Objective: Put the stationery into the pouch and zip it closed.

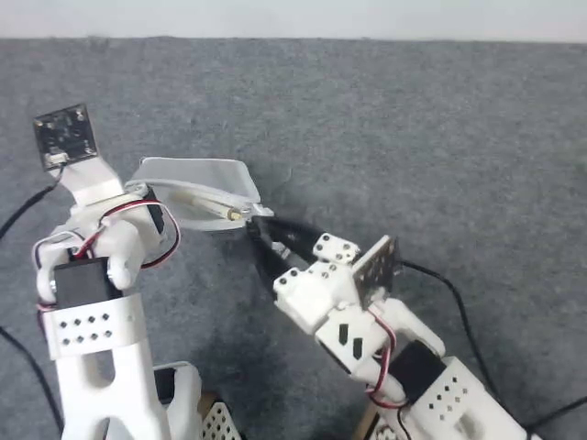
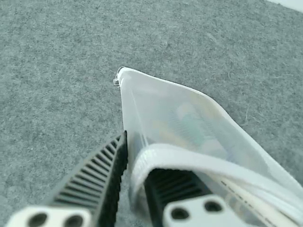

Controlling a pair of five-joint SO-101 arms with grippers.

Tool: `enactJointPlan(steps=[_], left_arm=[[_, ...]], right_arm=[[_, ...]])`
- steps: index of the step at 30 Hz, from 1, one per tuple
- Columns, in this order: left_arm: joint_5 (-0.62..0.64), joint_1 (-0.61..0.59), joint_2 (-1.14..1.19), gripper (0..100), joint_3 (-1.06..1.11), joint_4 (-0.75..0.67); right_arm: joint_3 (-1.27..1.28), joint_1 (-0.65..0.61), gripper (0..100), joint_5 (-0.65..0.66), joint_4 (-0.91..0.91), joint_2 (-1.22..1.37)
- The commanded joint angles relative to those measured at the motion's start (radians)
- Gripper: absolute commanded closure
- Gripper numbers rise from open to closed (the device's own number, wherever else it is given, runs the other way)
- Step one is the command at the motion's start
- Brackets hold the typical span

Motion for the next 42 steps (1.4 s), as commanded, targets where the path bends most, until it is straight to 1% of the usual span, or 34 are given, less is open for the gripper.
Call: enactJointPlan(steps=[1,4,8,13,16,18,21,25,29,37,42], left_arm=[[-0.012,-0.006,-0.002,99,-0.016,-0.035],[-0.012,-0.006,-0.002,99,-0.016,-0.035],[-0.012,-0.006,-0.002,99,-0.016,-0.035],[-0.012,-0.006,-0.002,99,-0.016,-0.035],[-0.012,-0.006,-0.002,99,-0.016,-0.035],[-0.012,-0.006,-0.002,99,-0.016,-0.035],[-0.012,-0.006,-0.002,99,-0.016,-0.035],[-0.012,-0.006,-0.002,99,-0.016,-0.037],[-0.012,-0.002,-0.002,99,-0.016,-0.037],[-0.009,-0.005,-0.002,99,-0.019,-0.037],[-0.006,-0.006,-0.002,99,-0.022,-0.037]], right_arm=[[-0.083,0.038,99.2,-0.032,0.068,-0.022],[-0.084,0.036,99.2,-0.031,0.053,0.031],[-0.114,0.022,99.2,-0.032,-0.054,0.185],[-0.269,-0.059,99.2,-0.028,-0.094,0.466],[-0.37,-0.068,99.2,-0.029,-0.094,0.61],[-0.391,-0.068,99.2,-0.029,-0.093,0.647],[-0.377,-0.068,99.2,-0.028,-0.077,0.624],[-0.341,-0.068,99.2,-0.028,-0.038,0.53],[-0.334,-0.068,99.1,-0.026,0.05,0.45],[-0.338,-0.067,98.9,-0.023,0.217,0.381],[-0.338,-0.065,98.8,0.028,0.28,0.325]])
